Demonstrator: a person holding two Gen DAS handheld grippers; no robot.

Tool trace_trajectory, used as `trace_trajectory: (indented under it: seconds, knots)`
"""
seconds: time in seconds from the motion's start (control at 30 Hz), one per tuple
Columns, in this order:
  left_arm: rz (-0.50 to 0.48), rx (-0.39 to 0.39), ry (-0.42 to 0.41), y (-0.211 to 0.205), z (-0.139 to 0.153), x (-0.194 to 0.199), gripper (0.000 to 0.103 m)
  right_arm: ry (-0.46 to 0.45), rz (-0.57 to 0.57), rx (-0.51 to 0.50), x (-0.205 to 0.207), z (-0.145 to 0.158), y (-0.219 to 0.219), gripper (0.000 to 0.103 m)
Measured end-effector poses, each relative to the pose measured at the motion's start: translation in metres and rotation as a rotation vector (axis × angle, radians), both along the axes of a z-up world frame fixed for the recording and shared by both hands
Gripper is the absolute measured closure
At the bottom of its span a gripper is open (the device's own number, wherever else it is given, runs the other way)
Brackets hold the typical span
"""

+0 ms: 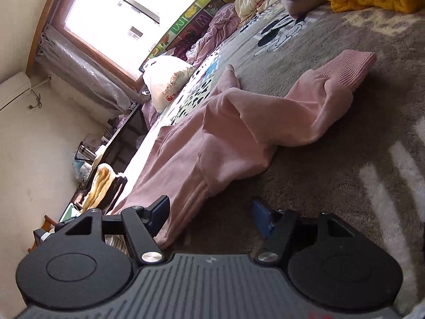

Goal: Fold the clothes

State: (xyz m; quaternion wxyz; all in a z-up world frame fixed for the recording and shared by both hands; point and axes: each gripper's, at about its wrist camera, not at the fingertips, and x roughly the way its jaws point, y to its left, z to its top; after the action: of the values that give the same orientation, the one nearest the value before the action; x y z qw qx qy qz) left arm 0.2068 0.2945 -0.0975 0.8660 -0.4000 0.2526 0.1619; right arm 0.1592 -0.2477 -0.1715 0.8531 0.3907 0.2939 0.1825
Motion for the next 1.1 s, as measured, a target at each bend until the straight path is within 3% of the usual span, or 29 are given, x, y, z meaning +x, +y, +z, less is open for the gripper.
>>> trace_trajectory:
  seconds: [0.1,0.2,0.3,0.43,0.63,0.7,0.73,0.8,0.83,0.87,0.97,1.1]
  knots:
    - [-0.135,-0.137,0.01,-0.035,-0.009,-0.014,0.054,-0.005,0.014,0.031,0.005,-0.002,0.003,0.034]
    - [-0.258,-0.226,0.032,-0.074,-0.021,-0.025,0.054,0.0,0.038,0.069,0.005,-0.003,0.005,0.034]
    - [-0.303,-0.276,0.024,-0.1,-0.032,-0.033,0.055,0.023,0.068,0.13,0.0,-0.004,0.012,0.035]
    - [-0.291,-0.321,-0.011,-0.109,-0.039,-0.031,0.056,0.044,0.052,0.136,-0.004,-0.003,0.028,0.035]
    - [-0.309,-0.266,-0.056,-0.127,-0.044,-0.02,0.062,0.061,0.029,0.158,0.005,-0.004,0.052,0.034]
    - [-0.323,-0.242,-0.06,-0.133,-0.045,-0.016,0.075,0.063,0.017,0.167,0.008,-0.004,0.06,0.034]
    - [-0.334,-0.232,-0.055,-0.135,-0.045,-0.014,0.097,0.063,0.013,0.172,0.009,-0.004,0.064,0.036]
    - [-0.33,-0.242,-0.068,-0.13,-0.032,-0.022,0.098,0.077,0.014,0.176,0.013,-0.006,0.07,0.054]
    - [-0.327,-0.248,-0.075,-0.127,-0.025,-0.026,0.099,0.087,0.016,0.177,0.016,-0.007,0.072,0.082]
    - [-0.328,-0.257,-0.066,-0.122,-0.02,-0.03,0.099,0.098,0.018,0.179,0.017,-0.007,0.072,0.093]
    - [-0.33,-0.287,-0.034,-0.109,-0.006,-0.043,0.098,0.128,0.019,0.186,0.01,0.0,0.061,0.095]
    - [-0.328,-0.292,-0.011,-0.109,-0.016,-0.049,0.097,0.174,0.024,0.187,0.002,0.007,0.047,0.094]
